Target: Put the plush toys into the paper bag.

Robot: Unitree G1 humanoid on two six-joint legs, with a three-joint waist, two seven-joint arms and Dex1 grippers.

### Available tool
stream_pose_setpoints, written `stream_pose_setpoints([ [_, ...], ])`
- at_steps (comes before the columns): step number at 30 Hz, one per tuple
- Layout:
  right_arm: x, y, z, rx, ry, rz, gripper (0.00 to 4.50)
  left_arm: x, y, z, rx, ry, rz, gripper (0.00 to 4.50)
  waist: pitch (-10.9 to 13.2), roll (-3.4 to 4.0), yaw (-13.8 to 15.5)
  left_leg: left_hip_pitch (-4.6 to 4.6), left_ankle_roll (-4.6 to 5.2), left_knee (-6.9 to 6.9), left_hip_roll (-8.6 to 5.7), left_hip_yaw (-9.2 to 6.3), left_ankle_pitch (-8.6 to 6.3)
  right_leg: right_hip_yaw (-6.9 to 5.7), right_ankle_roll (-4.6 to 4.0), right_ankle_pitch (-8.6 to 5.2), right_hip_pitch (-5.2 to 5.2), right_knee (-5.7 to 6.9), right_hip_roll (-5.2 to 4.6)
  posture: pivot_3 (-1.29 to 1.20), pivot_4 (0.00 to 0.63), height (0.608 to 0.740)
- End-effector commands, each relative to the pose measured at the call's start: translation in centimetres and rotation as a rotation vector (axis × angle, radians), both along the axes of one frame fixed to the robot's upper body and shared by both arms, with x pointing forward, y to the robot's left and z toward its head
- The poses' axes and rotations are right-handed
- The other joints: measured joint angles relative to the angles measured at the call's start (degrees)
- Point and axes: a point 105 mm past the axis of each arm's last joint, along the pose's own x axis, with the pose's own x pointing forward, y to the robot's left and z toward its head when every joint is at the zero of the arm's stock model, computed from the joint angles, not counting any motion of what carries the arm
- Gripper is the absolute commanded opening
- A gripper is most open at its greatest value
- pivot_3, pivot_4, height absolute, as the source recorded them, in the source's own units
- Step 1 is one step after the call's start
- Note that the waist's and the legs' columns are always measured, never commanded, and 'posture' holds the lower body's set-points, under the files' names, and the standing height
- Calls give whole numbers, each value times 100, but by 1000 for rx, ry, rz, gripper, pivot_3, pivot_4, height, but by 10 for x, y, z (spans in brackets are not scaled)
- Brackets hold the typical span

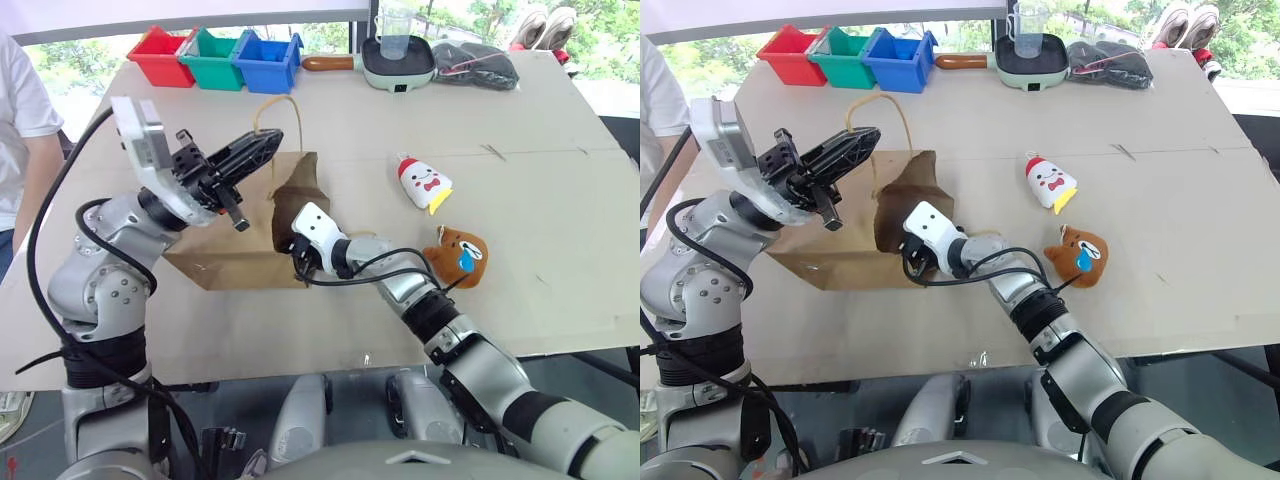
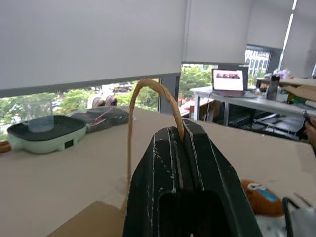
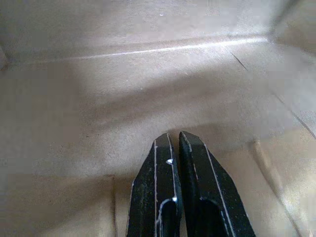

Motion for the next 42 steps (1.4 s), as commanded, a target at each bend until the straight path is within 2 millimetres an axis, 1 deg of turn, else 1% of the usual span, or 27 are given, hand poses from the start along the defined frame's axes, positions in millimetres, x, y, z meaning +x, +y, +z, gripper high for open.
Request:
stream_pose_setpoints([
  [1,-2,-17,31,60,-62,9,1255,-2,1,0,17,-49,-82,0,2,-1,5,-5,0,0,0,-1,0,-1,0,0,-3,-2,-1,0,150,740],
  [2,-5,-29,40,67,-81,5,1780,0,0,-1,27,-59,-113,0,2,0,10,-12,0,-1,0,-2,0,-7,0,0,-6,-5,-3,0,150,740],
  [3,-8,-36,45,70,-93,1,2201,2,0,-1,34,-67,-134,0,2,-1,19,-21,0,-1,0,-5,0,-12,0,0,-11,-7,-5,0,150,740],
  [4,-10,-46,53,80,-107,-16,2746,4,-3,1,35,-81,-167,0,2,-2,15,-45,0,4,0,-13,0,-21,1,0,-31,-9,-5,0,150,740],
  [5,-12,-54,60,89,-119,-31,3105,6,-6,4,35,-96,-195,0,5,-4,23,-77,0,16,0,-18,0,-27,1,1,-59,-4,-5,0,150,740],
  [6,-14,-61,66,97,-130,-42,3598,9,-9,8,32,-113,-218,0,6,-7,18,-94,-1,22,-1,-18,0,-28,1,2,-72,2,-5,0,150,740],
  [7,-17,-70,73,105,-142,-52,3964,10,-14,12,31,-133,-252,0,8,-8,15,-97,-1,22,-1,-19,0,-29,1,2,-72,4,-6,0,150,740],
  [11,-30,-98,87,107,-179,-107,3964,15,-29,28,26,-194,-390,0,8,-11,5,-99,0,25,-2,-18,0,-31,2,2,-73,4,-4,0,150,740],
  [12,-32,-108,90,109,-184,-145,3964,15,-32,32,33,-206,-425,0,8,-11,-8,-99,0,24,-2,-19,0,-31,2,1,-72,2,-3,0,150,740],
  [13,-34,-121,94,99,-207,-194,3964,15,-35,35,49,-216,-461,0,8,-11,-8,-99,1,24,-2,-17,0,-29,2,1,-72,2,-3,0,150,740],
  [15,-43,-142,97,71,-228,-250,3964,15,-37,38,76,-222,-511,0,8,-12,-4,-100,1,24,-2,-17,0,-29,2,1,-73,1,-2,0,150,740],
  [17,-53,-160,99,47,-230,-293,3964,14,-35,33,118,-207,-554,0,9,-11,-20,-101,1,26,-3,-15,0,-26,3,1,-73,-1,-4,0,150,740],
  [19,-65,-175,102,27,-225,-316,3964,11,-31,21,200,-202,-579,0,10,-10,-33,-99,2,26,-3,-13,-1,-21,3,1,-73,0,-1,0,150,740],
  [21,-78,-191,105,0,-219,-330,3964,13,-25,10,268,-198,-561,0,11,-10,-35,-98,2,24,0,-17,-1,-23,2,0,-73,1,2,0,150,740],
  [23,-90,-198,111,39,-191,-317,3964,17,-20,3,333,-214,-518,0,12,-11,-17,-95,2,22,1,-15,-1,-21,2,0,-73,2,2,0,150,740],
  [25,-99,-200,122,140,-163,-298,3964,17,-20,2,325,-226,-510,0,12,-12,-8,-95,2,23,1,-14,-1,-20,2,0,-71,1,2,0,150,740],
  [26,-100,-203,124,153,-152,-301,3964,17,-20,2,319,-229,-513,0,12,-12,-4,-95,2,25,1,-14,-1,-21,3,0,-70,2,1,0,150,740],
  [29,-94,-225,109,18,-125,-404,3964,12,-20,1,312,-234,-514,0,12,-13,13,-96,3,33,0,-11,-1,-20,4,0,-66,1,-2,0,150,740],
  [32,-83,-248,75,-190,-49,-494,3964,9,-20,5,266,-229,-491,0,13,-17,20,-98,5,38,-2,-10,-2,-21,4,0,-63,-3,-4,0,150,740],
  [35,-72,-255,42,-293,47,-511,3964,7,-24,9,204,-224,-459,0,16,-23,3,-98,6,45,0,-11,-3,-20,4,0,-63,1,-2,0,150,740],
  [37,-70,-258,28,-351,62,-498,3475,6,-27,13,148,-220,-436,0,16,-22,0,-96,6,48,0,-10,-3,-17,4,0,-63,6,0,0,150,740],
  [38,-68,-260,26,-365,56,-494,3255,5,-29,15,123,-221,-420,0,17,-23,1,-95,6,49,0,-8,-3,-15,4,0,-63,6,0,0,150,740],
  [39,-67,-261,26,-370,45,-491,2817,5,-30,17,102,-223,-405,0,17,-23,1,-95,6,50,0,-7,-3,-14,5,0,-63,6,0,0,150,740],
  [40,-65,-261,30,-358,26,-494,2286,5,-31,18,80,-224,-392,0,16,-25,3,-96,7,50,0,-5,-3,-12,5,0,-63,5,0,0,150,740],
  [41,-63,-262,33,-342,12,-496,2010,4,-32,20,63,-224,-382,0,17,-29,3,-96,7,51,0,-7,-3,-13,6,1,-62,5,0,0,150,740],
  [42,-63,-262,37,-330,-2,-493,1564,4,-33,20,52,-224,-373,0,18,-31,6,-96,7,53,0,-8,-3,-13,6,1,-62,5,1,0,150,740],
])
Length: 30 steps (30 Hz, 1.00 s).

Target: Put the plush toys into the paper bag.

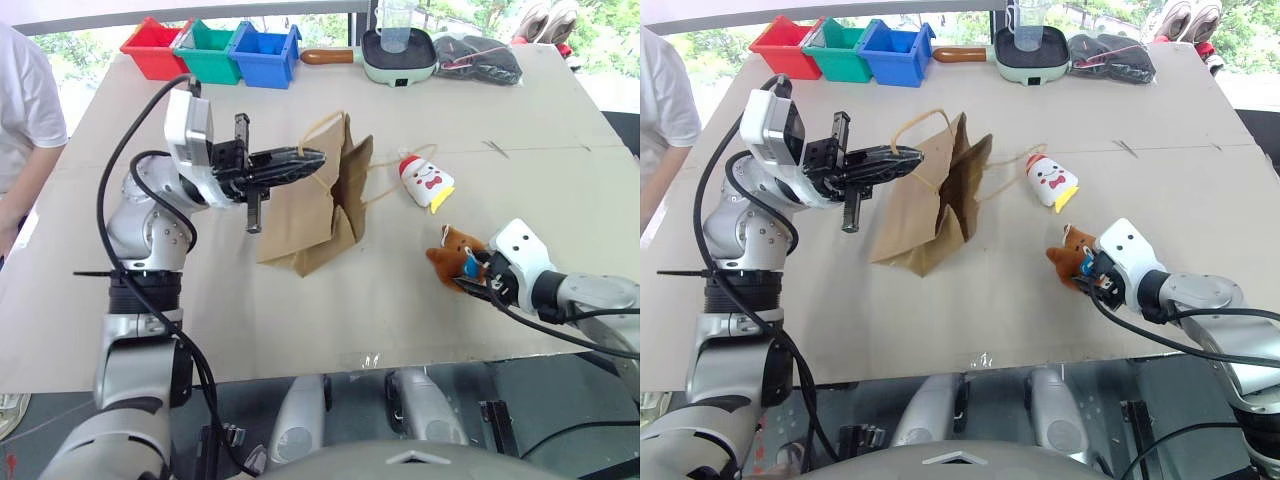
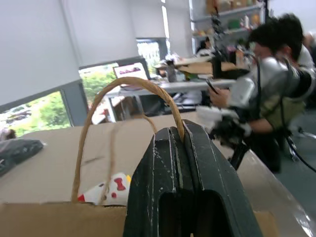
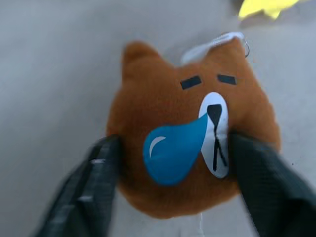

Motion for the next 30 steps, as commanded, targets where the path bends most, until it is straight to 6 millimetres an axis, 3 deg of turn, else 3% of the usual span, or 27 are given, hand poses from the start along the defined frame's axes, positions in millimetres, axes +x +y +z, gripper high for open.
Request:
stream_pose_setpoints([
  [1,4,-2,17,17,-88,22,1064,-5,-1,17,-77,-46,41,0,1,-2,7,0,0,1,0,0,0,0,0,0,0,0,0,0,150,740],
  [3,2,-1,33,80,-145,54,204,-5,-6,17,-102,-48,55,0,2,-3,16,0,0,5,0,0,0,-1,1,1,2,1,0,0,150,740],
  [4,1,3,51,173,-193,82,70,-4,-8,17,-114,-46,59,0,3,-4,30,0,0,6,0,1,0,0,1,1,3,1,-1,0,150,740],
  [8,-6,12,114,446,-348,169,70,-4,-15,15,-129,-37,50,0,5,-5,35,0,0,10,-1,0,0,-1,2,2,5,2,0,0,150,740],
  [11,0,22,152,533,-462,211,70,-4,-19,14,-136,-33,35,0,6,-5,16,3,0,9,0,-1,0,-1,2,2,6,5,0,0,150,740],
  [15,17,46,177,539,-558,251,70,-4,-23,15,-144,-32,21,0,9,1,-3,10,0,7,2,-5,0,-5,1,2,12,8,2,0,150,740],
  [18,47,70,177,460,-607,238,70,-3,-28,17,-148,-37,10,0,10,1,-3,10,0,7,2,-5,0,-6,0,2,12,8,1,0,150,740],
  [21,60,97,151,286,-589,332,70,-1,-30,21,-159,-52,17,0,10,1,8,9,0,11,-1,3,0,-1,1,2,10,9,-2,0,150,740],
  [24,61,112,133,197,-560,424,70,1,-31,25,-170,-71,35,0,10,1,22,6,0,10,-1,-3,0,-7,0,2,10,7,-2,0,150,740],
  [30,43,126,103,75,-449,641,70,6,-31,33,-193,-103,86,0,10,1,24,-4,1,16,-1,-3,0,-7,0,3,3,6,-6,0,150,740],
])
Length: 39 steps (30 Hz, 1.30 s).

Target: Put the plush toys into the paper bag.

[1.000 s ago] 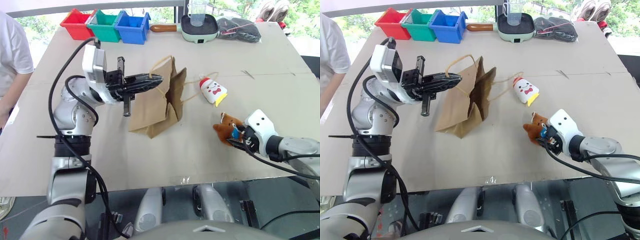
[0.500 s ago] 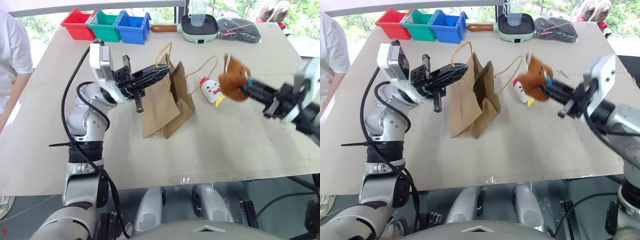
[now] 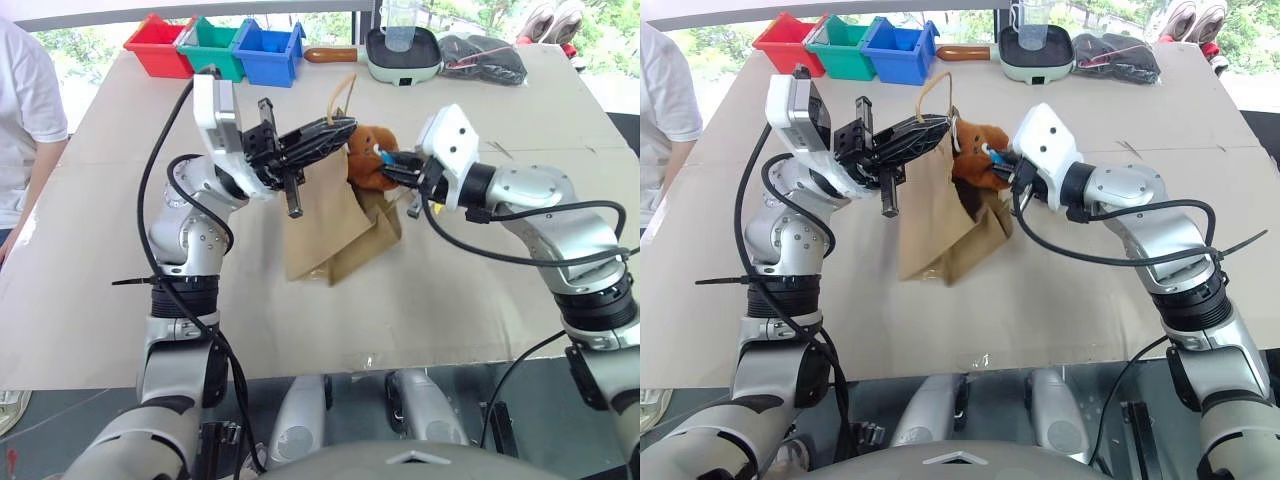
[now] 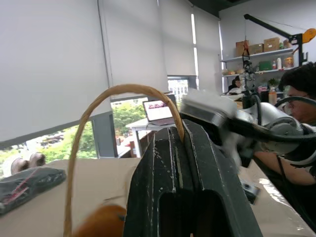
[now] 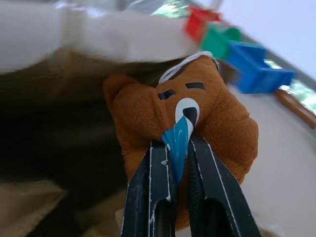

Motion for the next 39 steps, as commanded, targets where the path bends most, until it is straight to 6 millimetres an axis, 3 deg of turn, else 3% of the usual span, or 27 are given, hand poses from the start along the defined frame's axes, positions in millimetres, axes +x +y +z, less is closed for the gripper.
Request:
stream_pose_setpoints([
  [1,-14,8,-1,-82,-42,120,70,0,0,13,-25,-59,28,0,0,0,-5,0,0,0,0,-2,0,-2,0,0,0,1,0,0,150,740],
  [7,-19,23,-4,-106,-36,215,70,1,-2,8,-6,-63,44,0,0,0,-14,3,0,1,0,-3,0,-2,0,0,0,8,2,0,150,740],
  [12,-9,60,-15,-118,-66,313,70,-5,-3,0,-14,-49,43,0,0,0,-54,14,0,1,1,0,0,2,-1,0,0,21,3,0,150,740],
  [15,-5,73,-20,-115,-72,339,70,-4,0,-8,-14,-24,95,0,1,1,-43,16,-1,1,2,-1,0,0,-1,-1,-2,30,2,0,150,740],
  [18,-3,75,-27,-87,-41,365,899,-11,15,-23,-16,-16,155,0,1,0,-25,14,-1,3,-1,3,0,0,-1,0,-3,29,-2,0,150,740],
  [19,-3,73,-25,-70,-45,363,1371,-13,20,-25,-14,-15,172,0,1,0,-17,14,-1,3,0,6,0,3,-1,0,-2,29,-4,0,150,740],
  [21,-5,67,-19,-42,-57,359,2374,-16,28,-28,-8,-12,194,0,1,0,-2,14,-1,3,0,1,0,-1,-2,0,-3,31,-4,0,150,740],
  [23,-10,60,-14,-21,-53,366,3024,-18,36,-30,-8,-4,210,0,1,0,12,14,-1,3,0,-5,0,-7,-2,0,-3,35,-4,0,150,740],
  [24,-13,55,-13,-15,-46,371,3673,-19,41,-30,-18,3,224,0,2,0,10,14,-1,4,0,-4,0,-7,-2,0,-3,37,-4,0,150,740],
  [28,-16,29,-5,23,-5,307,3673,-23,59,-30,-62,26,298,0,2,0,10,15,-1,4,0,-4,0,-7,-2,0,-2,37,-5,0,150,740],
  [33,4,5,19,138,23,119,3673,-27,64,-31,-88,40,344,0,2,0,-1,17,-1,5,0,-5,0,-6,-2,-1,-2,44,-4,0,150,740],
  [35,25,-16,31,189,11,-34,3673,-29,67,-29,-108,42,371,0,2,0,-2,19,-1,5,0,-4,0,-5,-3,-1,-2,48,-4,0,150,740],
  [37,60,-45,23,144,16,-267,3673,-33,70,-29,-110,40,410,0,2,0,-12,20,-1,6,0,0,0,-2,-3,-1,-2,48,-4,0,150,740],
  [39,76,-58,13,109,45,-370,3673,-35,71,-28,-114,40,424,0,1,-1,1,22,-1,6,-2,7,0,5,-3,0,-2,47,-5,0,150,740],
])
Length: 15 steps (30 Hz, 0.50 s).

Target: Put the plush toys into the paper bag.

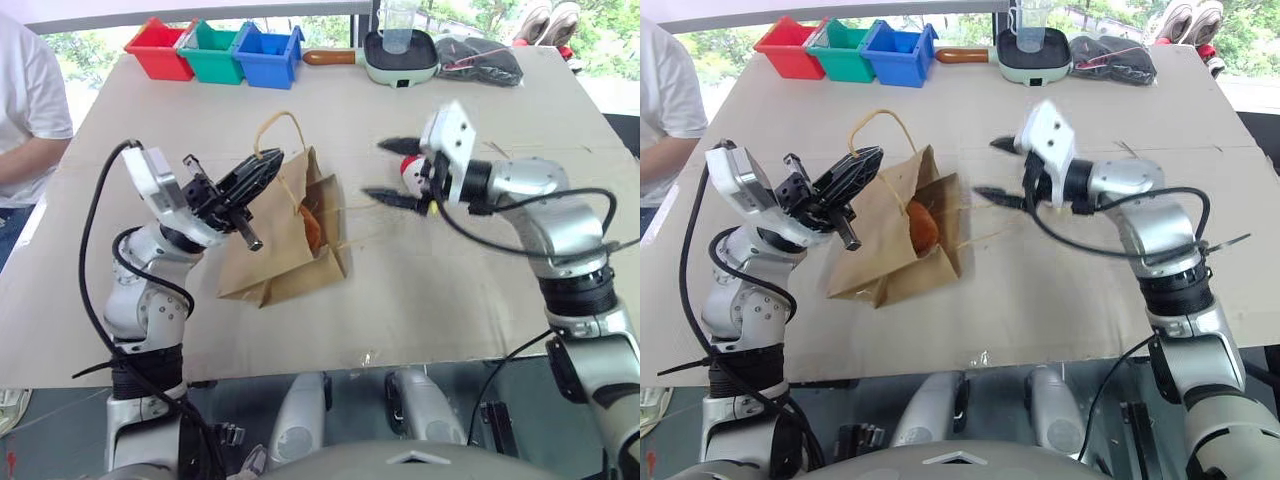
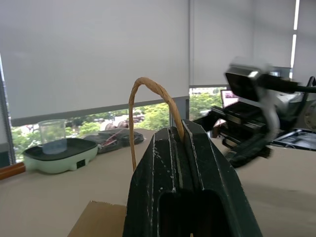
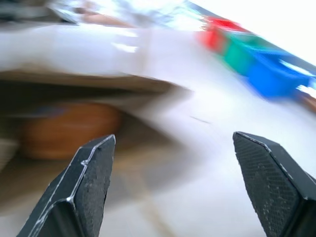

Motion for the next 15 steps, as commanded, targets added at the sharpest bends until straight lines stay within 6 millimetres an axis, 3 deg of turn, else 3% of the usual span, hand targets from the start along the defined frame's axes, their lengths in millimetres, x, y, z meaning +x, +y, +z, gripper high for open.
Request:
stream_pose_setpoints([
  [1,31,-28,-18,-5,98,-209,3673,-11,5,16,-14,-63,44,0,0,0,14,0,0,-1,-1,-1,0,-1,0,0,0,-1,0,0,150,740],
  [4,43,-27,-62,-66,265,-242,3673,-15,4,22,-29,-88,72,0,0,-1,-18,0,0,-3,0,2,0,4,-1,0,0,-2,2,0,150,740],
  [6,44,-26,-79,-148,287,-227,3162,-16,4,23,-37,-95,83,0,2,3,-28,0,0,-5,0,6,0,7,-1,0,-1,-3,3,0,150,740],
  [12,47,-31,-82,-145,292,-204,330,-22,-1,19,-58,-81,83,0,1,2,-33,0,0,-6,0,13,0,16,0,0,-6,-2,3,0,150,740],
  [13,47,-31,-81,-150,285,-195,58,-23,-2,18,-60,-75,79,0,1,2,-33,-1,0,-6,0,12,0,16,0,0,-6,-2,3,0,150,740],
  [15,43,-33,-71,-116,255,-167,58,-22,-3,17,-59,-63,67,0,1,1,-31,0,0,-6,0,12,0,15,0,0,-7,-2,4,0,150,740],
])
